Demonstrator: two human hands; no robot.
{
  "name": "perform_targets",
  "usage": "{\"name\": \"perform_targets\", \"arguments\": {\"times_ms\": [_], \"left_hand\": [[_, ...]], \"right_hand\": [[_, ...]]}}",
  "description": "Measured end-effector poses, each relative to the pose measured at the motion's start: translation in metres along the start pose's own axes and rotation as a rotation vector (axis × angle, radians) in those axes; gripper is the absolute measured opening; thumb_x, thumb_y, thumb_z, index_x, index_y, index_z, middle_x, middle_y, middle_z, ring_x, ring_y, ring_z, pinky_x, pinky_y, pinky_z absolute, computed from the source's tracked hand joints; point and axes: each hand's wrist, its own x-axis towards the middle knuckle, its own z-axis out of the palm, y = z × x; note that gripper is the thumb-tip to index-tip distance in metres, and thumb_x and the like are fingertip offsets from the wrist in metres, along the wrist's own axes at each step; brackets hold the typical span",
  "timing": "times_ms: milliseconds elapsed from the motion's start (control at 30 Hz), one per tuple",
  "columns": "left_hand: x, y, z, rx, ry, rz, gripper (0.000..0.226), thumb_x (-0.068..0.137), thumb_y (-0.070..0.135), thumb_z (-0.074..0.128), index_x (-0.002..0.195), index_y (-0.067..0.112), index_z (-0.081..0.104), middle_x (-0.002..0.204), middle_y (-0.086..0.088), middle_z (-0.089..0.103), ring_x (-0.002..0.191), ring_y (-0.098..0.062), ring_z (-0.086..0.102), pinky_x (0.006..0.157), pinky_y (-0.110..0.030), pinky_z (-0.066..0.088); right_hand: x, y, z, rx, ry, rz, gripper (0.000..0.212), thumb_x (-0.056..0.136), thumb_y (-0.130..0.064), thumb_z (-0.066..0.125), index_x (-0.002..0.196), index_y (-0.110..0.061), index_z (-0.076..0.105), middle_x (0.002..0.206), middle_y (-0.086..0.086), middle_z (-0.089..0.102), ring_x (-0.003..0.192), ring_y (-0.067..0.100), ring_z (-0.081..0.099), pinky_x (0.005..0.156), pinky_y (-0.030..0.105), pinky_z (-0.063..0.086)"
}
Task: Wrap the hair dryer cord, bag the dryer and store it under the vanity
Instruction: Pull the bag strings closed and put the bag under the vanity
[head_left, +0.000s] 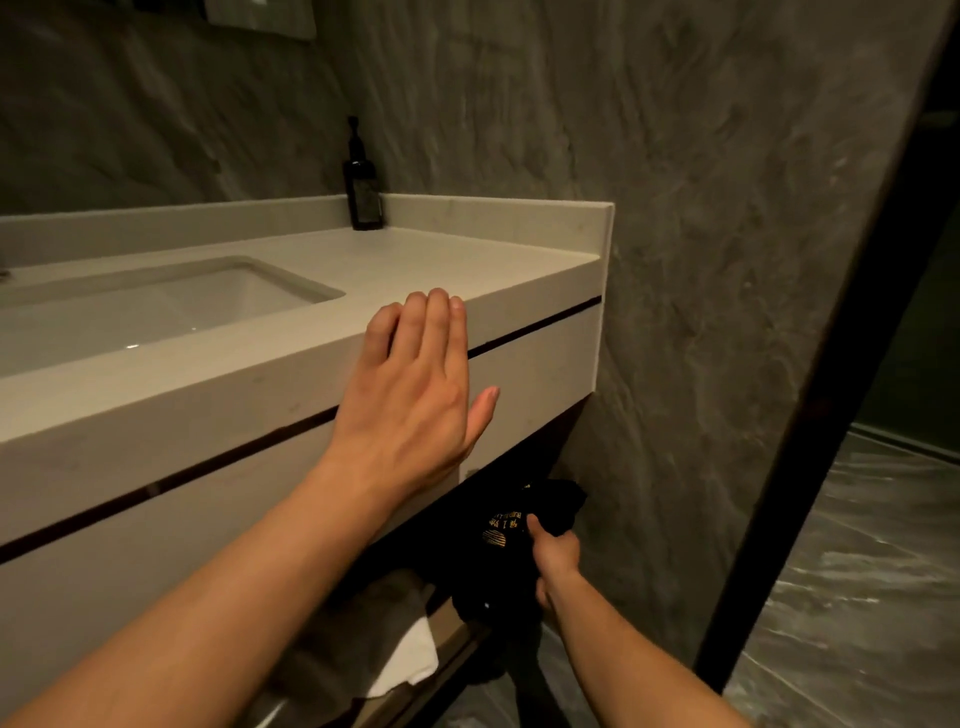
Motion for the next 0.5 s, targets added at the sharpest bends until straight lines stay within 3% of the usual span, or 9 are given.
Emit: {"name": "perform_targets", "arguments": {"times_ms": [67,133,333,433,500], "left_hand": [[0.001,0.0,0.002,0.005,0.008,-0.004,0.082,0.1,0.055,0.022,0.152,-0.009,0.02,0.154,-0.03,0.033,0.142,-0.043,0.031,0.117,-0.051,0.021],[0.001,0.001,0.004,0.016,0.008,-0.006,0.082,0.1,0.054,0.021,0.152,-0.009,0.018,0.155,-0.03,0.032,0.142,-0.044,0.03,0.117,-0.052,0.021],[0.001,0.001,0.006,0.042,0.015,0.0,0.084,0.1,0.056,0.019,0.152,-0.01,0.017,0.155,-0.031,0.031,0.142,-0.045,0.03,0.116,-0.053,0.021],[0.001,0.001,0.007,0.053,0.018,0.004,0.084,0.1,0.056,0.019,0.152,-0.01,0.015,0.155,-0.031,0.029,0.142,-0.045,0.029,0.117,-0.053,0.021],[0.001,0.001,0.006,0.051,0.023,0.007,0.084,0.1,0.055,0.021,0.152,-0.011,0.015,0.155,-0.032,0.03,0.142,-0.046,0.029,0.117,-0.053,0.021]], "right_hand": [[0.015,0.001,0.009,-0.047,0.021,-0.009,0.066,0.083,-0.035,0.076,0.136,-0.005,0.053,0.13,0.019,0.066,0.114,0.038,0.065,0.098,0.051,0.055],[0.011,-0.01,0.019,-0.082,0.021,-0.007,0.06,0.086,-0.032,0.073,0.133,0.0,0.054,0.129,0.023,0.066,0.113,0.039,0.065,0.097,0.05,0.055],[0.008,-0.02,0.032,-0.158,-0.149,0.075,0.062,0.1,-0.034,0.053,0.152,-0.004,0.035,0.145,0.02,0.054,0.128,0.036,0.056,0.105,0.04,0.049],[0.02,-0.012,0.026,-0.313,-0.109,-0.001,0.059,0.095,-0.037,0.059,0.143,-0.004,0.049,0.139,0.019,0.06,0.122,0.037,0.06,0.102,0.045,0.053],[0.023,-0.009,0.018,-0.307,-0.04,-0.025,0.045,0.093,-0.03,0.066,0.128,-0.003,0.062,0.12,0.02,0.07,0.104,0.036,0.069,0.083,0.041,0.06]]}}
